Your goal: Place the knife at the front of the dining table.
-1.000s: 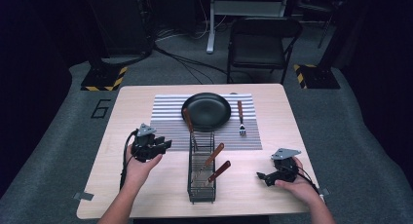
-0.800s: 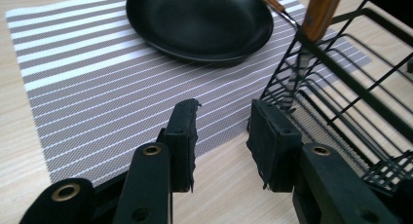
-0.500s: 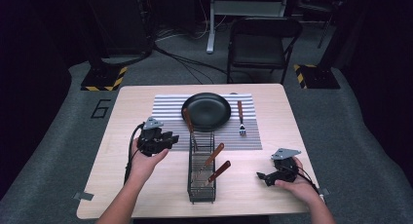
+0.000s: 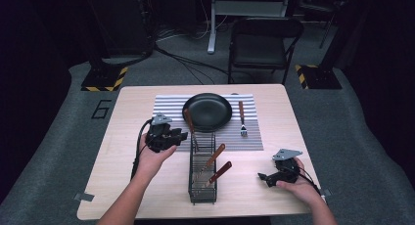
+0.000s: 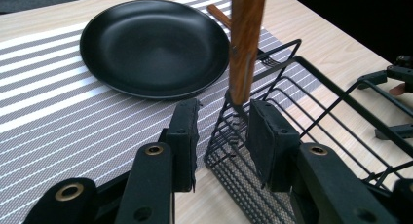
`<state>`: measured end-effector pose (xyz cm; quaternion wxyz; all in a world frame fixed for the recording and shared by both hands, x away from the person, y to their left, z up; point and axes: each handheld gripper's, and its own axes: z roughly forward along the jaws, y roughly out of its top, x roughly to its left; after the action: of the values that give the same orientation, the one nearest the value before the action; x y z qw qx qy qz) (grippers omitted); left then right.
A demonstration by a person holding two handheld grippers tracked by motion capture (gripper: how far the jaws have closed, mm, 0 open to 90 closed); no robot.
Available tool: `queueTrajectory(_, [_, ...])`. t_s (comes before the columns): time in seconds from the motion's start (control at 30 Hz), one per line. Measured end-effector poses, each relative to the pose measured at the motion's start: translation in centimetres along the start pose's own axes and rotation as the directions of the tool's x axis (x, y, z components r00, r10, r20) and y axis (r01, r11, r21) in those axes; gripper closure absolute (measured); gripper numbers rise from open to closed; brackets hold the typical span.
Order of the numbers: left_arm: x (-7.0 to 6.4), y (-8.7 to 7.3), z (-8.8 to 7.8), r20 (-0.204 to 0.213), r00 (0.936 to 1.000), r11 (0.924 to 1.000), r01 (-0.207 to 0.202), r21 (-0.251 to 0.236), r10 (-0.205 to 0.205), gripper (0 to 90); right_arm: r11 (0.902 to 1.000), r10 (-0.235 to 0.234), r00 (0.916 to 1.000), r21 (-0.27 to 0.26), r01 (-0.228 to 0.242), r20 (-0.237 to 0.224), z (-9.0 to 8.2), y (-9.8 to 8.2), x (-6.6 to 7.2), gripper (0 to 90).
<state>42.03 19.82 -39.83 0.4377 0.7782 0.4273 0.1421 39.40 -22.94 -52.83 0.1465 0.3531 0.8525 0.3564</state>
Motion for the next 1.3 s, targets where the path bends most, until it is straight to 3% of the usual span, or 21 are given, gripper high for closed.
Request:
queueTrajectory(0.5, [-0.9, 0.8, 1.5, 0.014, 0.9998, 0.9999, -0.011, -0.007, 0.011, 67.6, 1.0, 0.0, 1.0, 0.0, 0.0, 0.0, 0.0, 0.0, 0.0, 0.0])
queueTrajectory(1.0, [-1.3, 0.8, 2.4, -0.014, 0.9996, 0.9992, -0.025, -0.031, 0.025, 78.9, 1.0, 0.0, 1.0, 0.0, 0.0, 0.0, 0.0, 0.0, 0.0, 0.0])
queueTrajectory(1.3, [-1.9, 1.1, 2.5, 0.011, 0.999, 0.9986, -0.044, -0.031, 0.044, 80.4, 1.0, 0.0, 1.0, 0.0, 0.0, 0.0, 0.0, 0.0, 0.0, 0.0])
